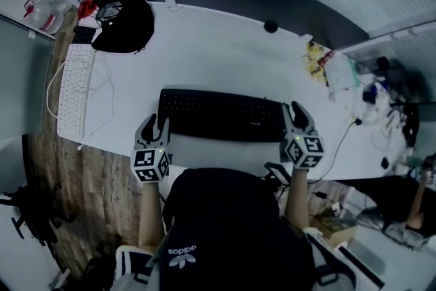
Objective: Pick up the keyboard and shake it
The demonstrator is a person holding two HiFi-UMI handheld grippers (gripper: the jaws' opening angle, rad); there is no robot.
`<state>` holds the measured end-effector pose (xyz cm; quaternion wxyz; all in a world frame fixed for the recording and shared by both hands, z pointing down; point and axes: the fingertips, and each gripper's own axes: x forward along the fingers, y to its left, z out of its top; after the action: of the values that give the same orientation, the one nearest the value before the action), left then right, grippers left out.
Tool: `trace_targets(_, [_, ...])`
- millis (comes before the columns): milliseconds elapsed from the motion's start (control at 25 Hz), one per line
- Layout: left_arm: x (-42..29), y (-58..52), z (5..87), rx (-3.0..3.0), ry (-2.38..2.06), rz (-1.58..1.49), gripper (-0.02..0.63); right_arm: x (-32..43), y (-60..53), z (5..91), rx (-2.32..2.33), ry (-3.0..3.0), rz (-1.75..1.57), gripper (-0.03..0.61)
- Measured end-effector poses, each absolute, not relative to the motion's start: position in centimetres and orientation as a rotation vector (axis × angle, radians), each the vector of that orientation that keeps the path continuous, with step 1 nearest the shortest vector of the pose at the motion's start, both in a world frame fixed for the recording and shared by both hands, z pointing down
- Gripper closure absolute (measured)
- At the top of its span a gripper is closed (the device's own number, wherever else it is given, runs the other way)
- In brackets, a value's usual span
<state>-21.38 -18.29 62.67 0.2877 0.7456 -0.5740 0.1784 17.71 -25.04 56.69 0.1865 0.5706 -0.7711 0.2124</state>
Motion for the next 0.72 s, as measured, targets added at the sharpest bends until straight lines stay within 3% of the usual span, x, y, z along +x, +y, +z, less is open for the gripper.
trace_targets(400, [-21.7, -18.7, 66.2, 1.87, -1.458, 0.493, 0.43, 18.7, -25.0, 60.7, 1.55, -2.091, 0.718, 0.402])
trace_targets(720, [-21.7, -18.6, 67.5, 1.787, -1.467, 0.463, 0.414, 19.5, -24.4, 62.2, 1.532, -2.066, 0.778, 0.393])
